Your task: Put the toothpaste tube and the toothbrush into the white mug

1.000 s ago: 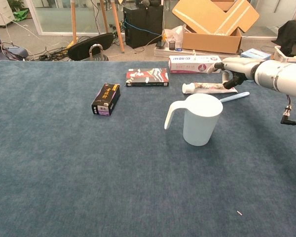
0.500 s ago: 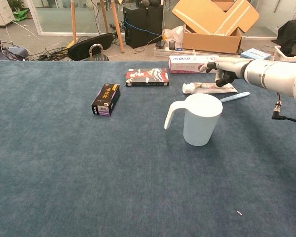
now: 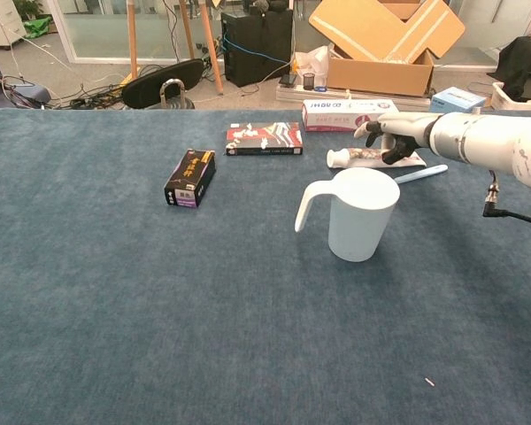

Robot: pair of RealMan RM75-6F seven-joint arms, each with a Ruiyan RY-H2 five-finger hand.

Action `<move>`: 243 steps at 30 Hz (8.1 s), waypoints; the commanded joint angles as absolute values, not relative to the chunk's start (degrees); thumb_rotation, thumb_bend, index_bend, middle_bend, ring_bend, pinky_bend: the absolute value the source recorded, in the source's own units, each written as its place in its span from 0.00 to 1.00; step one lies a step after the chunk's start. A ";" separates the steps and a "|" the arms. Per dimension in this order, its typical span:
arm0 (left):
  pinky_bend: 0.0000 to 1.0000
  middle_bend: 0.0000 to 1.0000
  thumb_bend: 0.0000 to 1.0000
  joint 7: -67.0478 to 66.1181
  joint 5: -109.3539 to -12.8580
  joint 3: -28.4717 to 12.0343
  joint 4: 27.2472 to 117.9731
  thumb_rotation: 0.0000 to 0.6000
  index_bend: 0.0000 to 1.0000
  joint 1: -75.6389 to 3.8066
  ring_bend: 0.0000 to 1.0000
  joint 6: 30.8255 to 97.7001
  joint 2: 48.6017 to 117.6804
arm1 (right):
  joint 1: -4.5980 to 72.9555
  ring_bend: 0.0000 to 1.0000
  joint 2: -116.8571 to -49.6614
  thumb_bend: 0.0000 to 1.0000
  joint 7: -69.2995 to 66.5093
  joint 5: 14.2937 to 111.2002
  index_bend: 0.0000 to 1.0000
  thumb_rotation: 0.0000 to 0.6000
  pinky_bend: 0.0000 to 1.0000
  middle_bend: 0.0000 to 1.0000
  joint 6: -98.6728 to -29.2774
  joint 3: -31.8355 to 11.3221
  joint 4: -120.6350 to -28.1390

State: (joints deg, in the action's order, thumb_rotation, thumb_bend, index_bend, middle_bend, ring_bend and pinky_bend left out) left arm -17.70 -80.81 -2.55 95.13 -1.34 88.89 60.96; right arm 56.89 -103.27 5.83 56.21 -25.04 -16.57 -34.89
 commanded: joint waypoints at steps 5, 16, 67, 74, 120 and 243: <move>0.42 0.38 0.00 -17.48 -80.87 -2.58 95.00 1.00 0.52 -1.26 0.31 88.83 60.96 | 57.17 0.00 -103.37 1.00 6.45 55.62 0.09 1.00 0.21 0.20 -24.42 -16.45 -34.53; 0.42 0.38 0.00 -17.33 -80.99 -2.63 94.86 1.00 0.52 -1.07 0.31 88.94 61.14 | 56.70 0.00 -102.78 1.00 7.28 54.58 0.09 1.00 0.21 0.31 -24.34 -16.08 -35.94; 0.42 0.38 0.00 -18.87 -81.28 -2.74 95.13 1.00 0.52 -1.67 0.31 87.85 62.33 | 51.90 0.12 -91.17 1.00 14.70 46.85 0.23 1.00 0.34 0.32 -35.25 -11.55 -55.84; 0.42 0.38 0.00 -18.92 -81.28 -2.72 95.15 1.00 0.52 -1.64 0.31 87.89 62.38 | 51.56 0.12 -91.82 0.92 14.92 48.18 0.23 1.00 0.34 0.32 -37.20 -11.63 -55.21; 0.42 0.38 0.00 -19.43 -81.41 -2.51 95.59 1.00 0.52 -1.14 0.31 88.40 62.54 | 57.98 0.92 -70.71 0.10 33.32 31.38 0.22 1.00 1.00 1.00 -37.33 0.72 -89.67; 0.42 0.38 0.00 -17.55 -80.46 -2.47 94.23 1.00 0.52 0.39 0.31 88.71 63.24 | 46.94 1.00 -80.43 0.29 27.76 53.50 0.65 1.00 1.00 1.00 -46.55 -2.26 -79.42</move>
State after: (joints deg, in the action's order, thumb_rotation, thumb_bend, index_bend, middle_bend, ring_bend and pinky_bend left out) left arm -17.57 -80.46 -2.46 94.23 0.37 88.68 63.24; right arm 47.08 -80.77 27.69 53.57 -46.23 -2.04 -79.09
